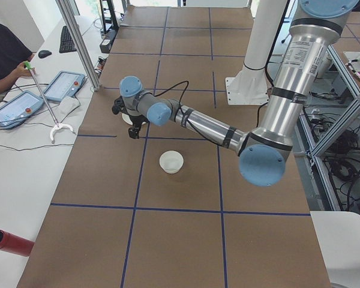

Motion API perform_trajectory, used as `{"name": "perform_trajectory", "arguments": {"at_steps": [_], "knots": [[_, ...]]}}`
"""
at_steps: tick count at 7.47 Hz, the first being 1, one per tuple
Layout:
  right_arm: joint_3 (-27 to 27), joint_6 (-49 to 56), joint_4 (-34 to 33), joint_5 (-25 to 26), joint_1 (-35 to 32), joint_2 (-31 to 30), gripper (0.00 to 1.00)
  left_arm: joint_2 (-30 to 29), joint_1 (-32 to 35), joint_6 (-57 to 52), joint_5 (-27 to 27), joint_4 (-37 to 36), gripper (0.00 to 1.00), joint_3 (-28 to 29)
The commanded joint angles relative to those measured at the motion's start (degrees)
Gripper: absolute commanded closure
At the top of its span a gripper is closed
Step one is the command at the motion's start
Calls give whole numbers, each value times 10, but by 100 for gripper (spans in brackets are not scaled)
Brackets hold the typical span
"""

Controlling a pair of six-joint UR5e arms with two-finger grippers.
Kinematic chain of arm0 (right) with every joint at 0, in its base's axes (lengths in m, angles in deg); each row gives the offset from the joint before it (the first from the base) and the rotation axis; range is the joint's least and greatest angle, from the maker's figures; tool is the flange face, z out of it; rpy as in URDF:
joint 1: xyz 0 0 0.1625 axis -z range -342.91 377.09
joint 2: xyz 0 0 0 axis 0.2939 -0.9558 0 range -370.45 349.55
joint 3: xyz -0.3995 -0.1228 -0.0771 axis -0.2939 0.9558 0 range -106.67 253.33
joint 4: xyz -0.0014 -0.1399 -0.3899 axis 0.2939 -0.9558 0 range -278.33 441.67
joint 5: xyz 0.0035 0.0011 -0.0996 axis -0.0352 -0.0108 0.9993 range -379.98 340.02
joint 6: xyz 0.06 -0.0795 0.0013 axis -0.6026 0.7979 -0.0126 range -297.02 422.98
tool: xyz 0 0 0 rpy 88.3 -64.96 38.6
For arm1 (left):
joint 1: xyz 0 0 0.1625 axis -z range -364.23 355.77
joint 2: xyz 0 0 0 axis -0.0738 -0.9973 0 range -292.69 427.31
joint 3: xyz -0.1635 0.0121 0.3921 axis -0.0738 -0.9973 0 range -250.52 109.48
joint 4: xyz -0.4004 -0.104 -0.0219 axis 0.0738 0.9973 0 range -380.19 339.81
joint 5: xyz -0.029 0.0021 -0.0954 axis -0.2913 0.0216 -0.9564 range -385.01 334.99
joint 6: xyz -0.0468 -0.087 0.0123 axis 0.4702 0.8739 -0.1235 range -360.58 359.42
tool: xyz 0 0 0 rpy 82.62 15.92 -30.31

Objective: Move lemon from plate to bowl
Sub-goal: 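Move the left gripper over the yellow lemon on the white plate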

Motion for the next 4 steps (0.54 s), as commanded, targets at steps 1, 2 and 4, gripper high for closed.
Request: {"name": "perform_trajectory", "arguments": {"at_steps": [1, 2, 4], "knots": [[0, 0, 0, 0, 0, 0, 0, -66, -69, 14, 152, 42, 0, 38], [0, 0, 0, 0, 0, 0, 0, -79, -78, 30, 152, 85, 0, 70], [0, 0, 0, 0, 0, 0, 0, -150, -104, 67, 152, 97, 0, 152]]}}
